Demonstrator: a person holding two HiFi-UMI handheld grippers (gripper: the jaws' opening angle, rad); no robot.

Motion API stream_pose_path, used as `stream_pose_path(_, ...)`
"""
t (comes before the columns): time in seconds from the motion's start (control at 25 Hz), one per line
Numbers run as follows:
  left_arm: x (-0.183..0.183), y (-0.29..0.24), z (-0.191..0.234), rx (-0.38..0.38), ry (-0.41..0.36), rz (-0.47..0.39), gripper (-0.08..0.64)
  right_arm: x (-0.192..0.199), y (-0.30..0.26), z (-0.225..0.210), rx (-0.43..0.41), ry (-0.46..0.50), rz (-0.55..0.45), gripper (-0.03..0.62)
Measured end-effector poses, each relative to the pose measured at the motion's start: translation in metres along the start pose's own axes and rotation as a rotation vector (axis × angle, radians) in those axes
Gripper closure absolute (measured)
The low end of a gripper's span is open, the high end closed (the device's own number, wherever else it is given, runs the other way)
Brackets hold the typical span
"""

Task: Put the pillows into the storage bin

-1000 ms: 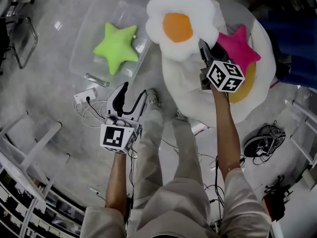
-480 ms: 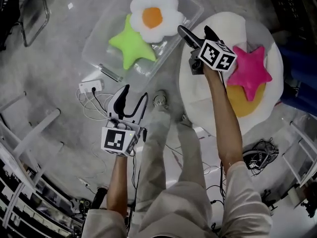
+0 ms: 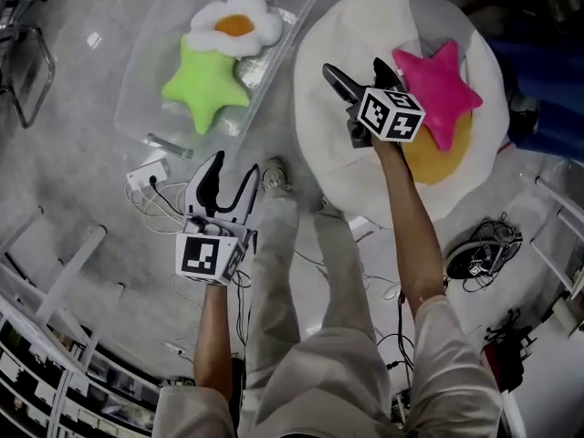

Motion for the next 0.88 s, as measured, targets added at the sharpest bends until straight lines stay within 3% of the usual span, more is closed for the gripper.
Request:
stream_pose_path(0.44, 0.015, -0.060, -0.116, 0.195, -0.112, 0.074, 0.319, 0.064, 0.141, -0.140, 0.231, -0.160, -0.054, 0.041)
stream_pose_path(0.88, 0.045, -0.120, -0.228, 0.348, -0.175, 0.131, 0.319, 0.139, 0.258, -0.243, 0.387, -0.248, -0.040, 0.041)
Point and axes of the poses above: the fingertips, and each gripper's own axes: y backward along the fingers, z to its left, x out of its underside, the point moved 6 cm from there along y, backward along the fingers, and after that the axes turned 6 degrees about -x, right-handed, at the moved point
